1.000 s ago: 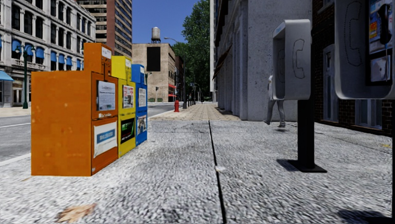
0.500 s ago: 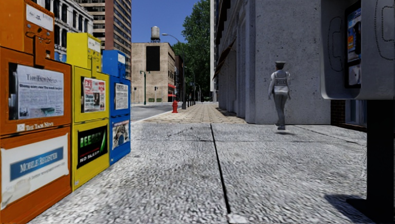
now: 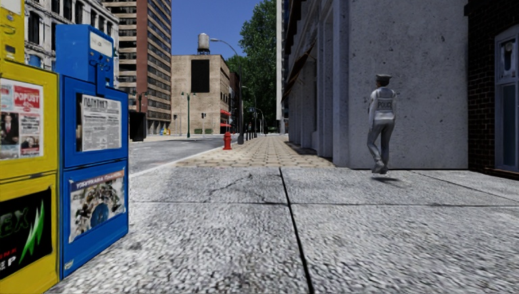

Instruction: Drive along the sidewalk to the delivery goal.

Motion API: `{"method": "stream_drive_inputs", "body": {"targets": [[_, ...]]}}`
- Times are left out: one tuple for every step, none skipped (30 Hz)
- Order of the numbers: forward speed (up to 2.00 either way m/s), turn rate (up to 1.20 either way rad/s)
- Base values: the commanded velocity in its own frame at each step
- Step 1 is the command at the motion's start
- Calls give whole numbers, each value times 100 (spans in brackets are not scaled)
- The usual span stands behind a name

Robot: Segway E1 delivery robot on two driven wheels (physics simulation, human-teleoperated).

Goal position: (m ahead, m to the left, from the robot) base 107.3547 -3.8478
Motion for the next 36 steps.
{"method": "stream_drive_inputs", "body": {"targets": [[200, 0], [200, 0], [200, 0], [200, 0], [200, 0], [200, 0], [200, 0], [200, 0], [200, 0], [200, 0], [200, 0], [200, 0], [200, 0], [200, 0], [200, 0], [200, 0], [200, 0], [200, 0], [200, 0], [200, 0], [200, 0], [200, 0], [200, 0], [200, 0], [200, 0], [200, 0], [200, 0], [200, 0], [200, 0], [200, 0], [200, 0], [200, 0], [200, 0], [200, 0], [200, 0], [200, 0]]}}
